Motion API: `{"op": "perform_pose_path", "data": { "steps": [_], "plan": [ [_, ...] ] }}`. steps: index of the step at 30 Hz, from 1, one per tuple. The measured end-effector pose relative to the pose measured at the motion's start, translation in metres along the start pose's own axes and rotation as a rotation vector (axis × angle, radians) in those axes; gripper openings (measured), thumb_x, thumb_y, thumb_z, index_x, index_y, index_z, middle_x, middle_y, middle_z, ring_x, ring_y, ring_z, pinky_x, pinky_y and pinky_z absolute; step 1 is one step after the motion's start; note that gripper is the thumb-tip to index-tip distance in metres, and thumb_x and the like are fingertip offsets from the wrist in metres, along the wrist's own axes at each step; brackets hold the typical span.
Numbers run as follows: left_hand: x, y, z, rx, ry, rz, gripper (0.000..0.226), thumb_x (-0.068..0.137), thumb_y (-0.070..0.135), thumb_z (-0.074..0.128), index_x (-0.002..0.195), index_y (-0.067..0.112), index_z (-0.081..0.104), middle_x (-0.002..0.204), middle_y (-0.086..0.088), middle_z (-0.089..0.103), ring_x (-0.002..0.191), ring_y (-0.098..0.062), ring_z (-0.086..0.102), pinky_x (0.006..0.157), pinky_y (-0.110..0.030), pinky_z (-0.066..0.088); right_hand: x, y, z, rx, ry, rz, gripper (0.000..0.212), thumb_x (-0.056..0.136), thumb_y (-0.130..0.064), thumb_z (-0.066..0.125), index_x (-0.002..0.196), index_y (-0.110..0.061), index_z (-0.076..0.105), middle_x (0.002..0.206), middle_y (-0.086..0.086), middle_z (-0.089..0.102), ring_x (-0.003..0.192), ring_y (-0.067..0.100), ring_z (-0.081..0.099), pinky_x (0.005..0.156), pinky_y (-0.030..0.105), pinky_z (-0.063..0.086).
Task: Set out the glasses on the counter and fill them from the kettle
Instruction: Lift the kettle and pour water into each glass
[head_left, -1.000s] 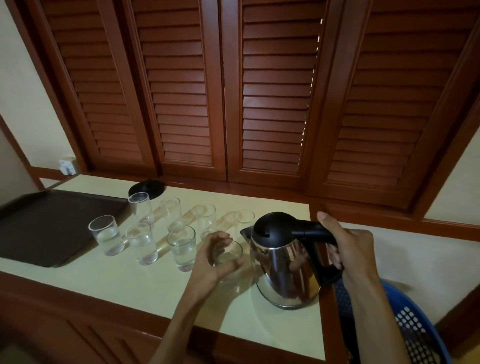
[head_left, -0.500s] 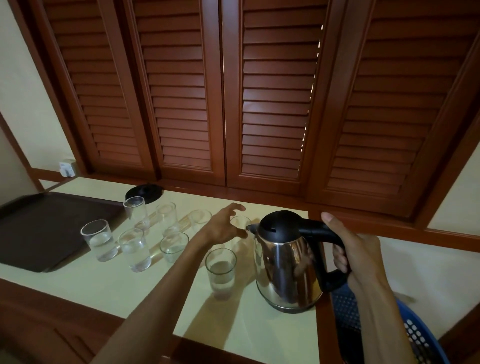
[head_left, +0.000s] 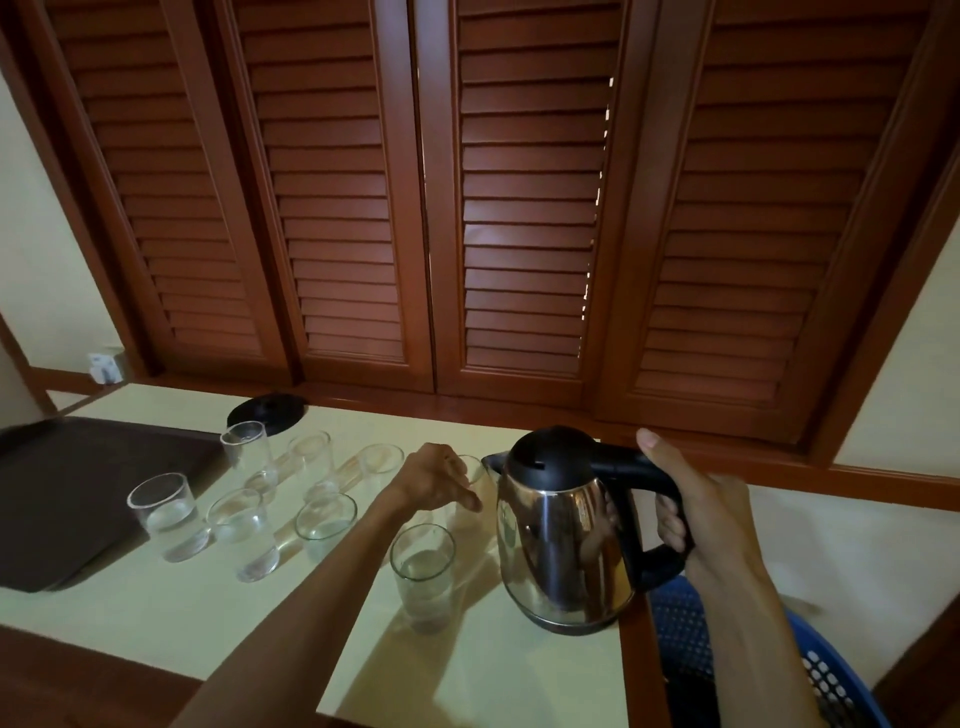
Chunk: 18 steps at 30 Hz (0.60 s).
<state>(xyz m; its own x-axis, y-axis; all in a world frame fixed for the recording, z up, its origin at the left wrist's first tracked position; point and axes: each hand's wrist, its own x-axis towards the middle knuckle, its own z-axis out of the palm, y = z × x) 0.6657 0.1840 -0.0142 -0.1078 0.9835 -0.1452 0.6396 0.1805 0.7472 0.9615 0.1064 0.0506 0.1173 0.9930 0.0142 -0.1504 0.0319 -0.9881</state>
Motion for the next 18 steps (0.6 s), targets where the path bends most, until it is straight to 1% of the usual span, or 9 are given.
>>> {"op": "perform_pose_path", "data": {
  "steps": [2,4,7,9,11,13,16,17,18],
  "plan": [
    [-0.004,0.003,-0.003,-0.086,0.023,0.005,0.038,0.065,0.008,0.093,0.097,0.001,0.074,0.094,-0.013,0.074,0.086,-0.025,0.069,0.082,-0.038,0.06,0.0,-0.002,0.0,0.002,0.004,0.003,0.056,0.074,-0.049,0.083,0.036,-0.019,0.054,0.042,0.007,0.041,0.035,0.018,0.035,0.038,0.023,0.031],
    [-0.009,0.009,-0.011,-0.218,0.054,0.019,0.038,0.066,0.007,0.093,0.098,0.0,0.074,0.093,-0.012,0.074,0.085,-0.024,0.069,0.076,-0.032,0.058,0.001,-0.004,0.0,0.011,0.007,0.005,0.056,0.075,-0.048,0.082,0.036,-0.019,0.056,0.043,0.007,0.04,0.036,0.018,0.034,0.038,0.023,0.03],
    [-0.018,0.018,-0.023,-0.477,0.107,0.08,0.04,0.064,0.008,0.094,0.098,-0.001,0.075,0.103,-0.007,0.076,0.092,-0.022,0.069,0.078,-0.032,0.054,0.004,-0.009,-0.003,0.044,0.016,0.0,0.048,0.078,-0.045,0.081,0.04,-0.021,0.065,0.045,0.005,0.039,0.038,0.017,0.033,0.039,0.024,0.028],
    [-0.025,0.025,-0.027,-0.651,0.108,0.11,0.028,0.063,0.006,0.089,0.087,0.009,0.076,0.104,-0.001,0.074,0.087,-0.02,0.065,0.079,-0.033,0.05,0.006,-0.012,-0.004,0.075,0.01,-0.006,0.041,0.075,-0.047,0.082,0.046,-0.02,0.071,0.045,0.003,0.039,0.038,0.016,0.033,0.039,0.024,0.027],
    [-0.03,0.03,-0.026,-0.765,0.101,0.129,0.02,0.066,0.008,0.08,0.077,0.021,0.068,0.099,0.0,0.072,0.083,-0.022,0.061,0.076,-0.033,0.047,0.008,-0.018,-0.003,0.105,0.006,-0.018,0.035,0.07,-0.05,0.083,0.056,-0.018,0.077,0.045,0.002,0.04,0.037,0.013,0.034,0.038,0.023,0.026],
    [-0.032,0.032,-0.023,-0.801,0.127,0.139,0.025,0.075,0.007,0.077,0.082,0.022,0.059,0.097,-0.002,0.071,0.085,-0.023,0.065,0.075,-0.033,0.046,0.012,-0.023,-0.001,0.116,0.002,-0.039,0.038,0.065,-0.052,0.084,0.064,-0.014,0.078,0.045,0.001,0.041,0.036,0.011,0.034,0.036,0.022,0.025],
    [-0.035,0.028,-0.016,-0.705,0.198,0.163,0.035,0.068,0.005,0.078,0.089,0.02,0.055,0.097,-0.011,0.075,0.087,-0.021,0.068,0.072,-0.033,0.046,0.019,-0.033,0.002,0.066,-0.006,-0.065,0.061,0.061,-0.056,0.085,0.079,0.001,0.073,0.044,0.002,0.041,0.036,0.013,0.034,0.036,0.022,0.027],
    [-0.036,0.027,-0.014,-0.654,0.217,0.16,0.036,0.067,0.002,0.078,0.089,0.019,0.055,0.097,-0.015,0.077,0.087,-0.021,0.07,0.073,-0.034,0.048,0.02,-0.038,0.003,0.042,-0.019,-0.082,0.066,0.06,-0.057,0.085,0.083,0.003,0.072,0.044,0.003,0.042,0.036,0.014,0.035,0.036,0.022,0.028],
    [-0.037,0.027,-0.012,-0.601,0.225,0.157,0.037,0.069,-0.004,0.077,0.09,0.018,0.056,0.095,-0.018,0.078,0.084,-0.02,0.07,0.075,-0.035,0.051,0.022,-0.043,0.005,0.013,-0.042,-0.098,0.066,0.061,-0.057,0.085,0.081,0.004,0.071,0.044,0.003,0.043,0.036,0.014,0.036,0.036,0.022,0.029]
  ]
}}
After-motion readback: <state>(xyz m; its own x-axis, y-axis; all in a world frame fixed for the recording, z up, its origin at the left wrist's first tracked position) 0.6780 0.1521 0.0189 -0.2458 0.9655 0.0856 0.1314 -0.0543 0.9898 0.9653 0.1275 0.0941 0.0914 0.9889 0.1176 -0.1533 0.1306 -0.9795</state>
